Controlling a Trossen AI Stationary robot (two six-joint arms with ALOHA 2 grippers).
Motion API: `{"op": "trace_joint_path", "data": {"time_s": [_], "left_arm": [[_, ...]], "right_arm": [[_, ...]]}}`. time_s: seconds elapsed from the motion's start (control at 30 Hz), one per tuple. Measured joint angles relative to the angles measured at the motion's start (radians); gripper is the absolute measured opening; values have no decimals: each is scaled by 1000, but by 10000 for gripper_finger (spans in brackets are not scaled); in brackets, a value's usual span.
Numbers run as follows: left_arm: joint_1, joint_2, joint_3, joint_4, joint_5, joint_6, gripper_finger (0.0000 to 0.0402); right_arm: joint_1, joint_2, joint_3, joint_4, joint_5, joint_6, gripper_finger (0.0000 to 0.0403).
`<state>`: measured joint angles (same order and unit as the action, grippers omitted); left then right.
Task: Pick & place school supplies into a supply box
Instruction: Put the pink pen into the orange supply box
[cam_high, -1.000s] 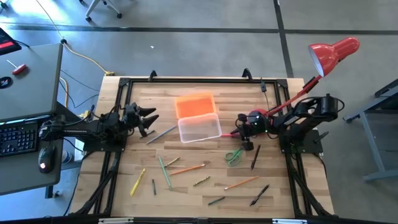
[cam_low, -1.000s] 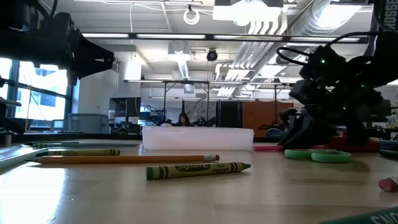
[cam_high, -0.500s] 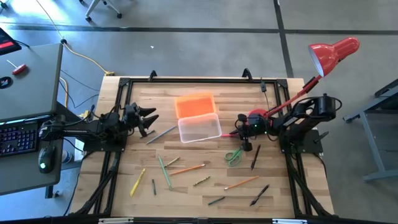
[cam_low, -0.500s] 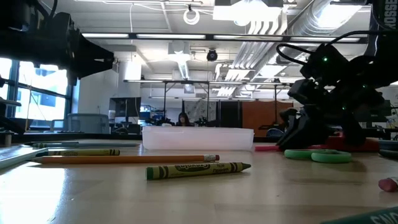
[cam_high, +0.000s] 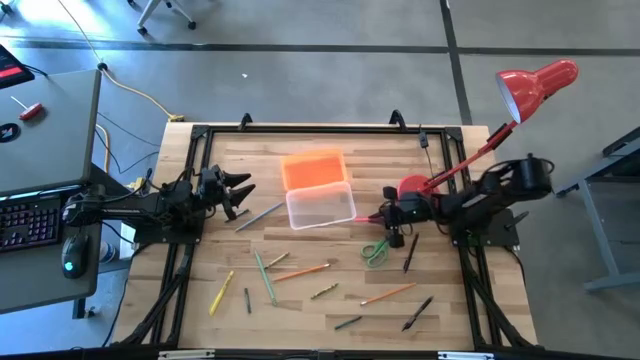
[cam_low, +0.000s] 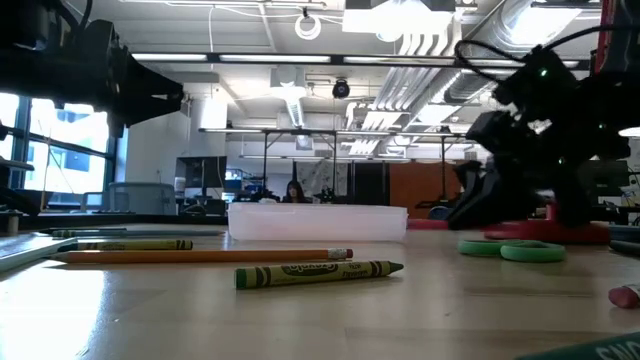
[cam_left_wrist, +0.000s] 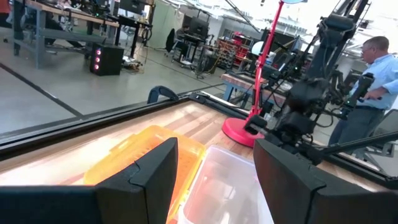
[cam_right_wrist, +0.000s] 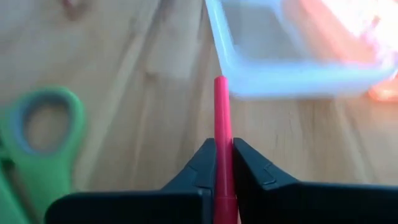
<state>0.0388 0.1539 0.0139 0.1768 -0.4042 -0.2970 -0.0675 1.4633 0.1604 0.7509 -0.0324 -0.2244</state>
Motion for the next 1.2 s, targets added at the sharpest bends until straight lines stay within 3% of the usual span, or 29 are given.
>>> {"op": "trace_joint_path", "data": {"time_s": [0.13,0.3,0.47,0.67,0.9,1.03,1.2], "left_arm": [[0,0,0,0,0,0,241],[0,0,0,0,-1,0,241],[0,0,0,1,-6,0,241],[0,0,0,12,-79,0,241],[0,0,0,6,-86,-4,241],[0,0,0,3,-76,-5,241],[0,0,0,-13,-66,-13,241]], "right_arm": [[33,-107,-2,-126,53,-10,28],[53,-230,8,-161,156,-85,11],[35,-251,154,-231,245,-237,17],[-4,-72,471,-467,151,-288,16],[-11,281,736,-500,40,-322,17],[-10,441,842,-505,65,-346,17],[-26,521,913,-500,88,-345,23]]}}
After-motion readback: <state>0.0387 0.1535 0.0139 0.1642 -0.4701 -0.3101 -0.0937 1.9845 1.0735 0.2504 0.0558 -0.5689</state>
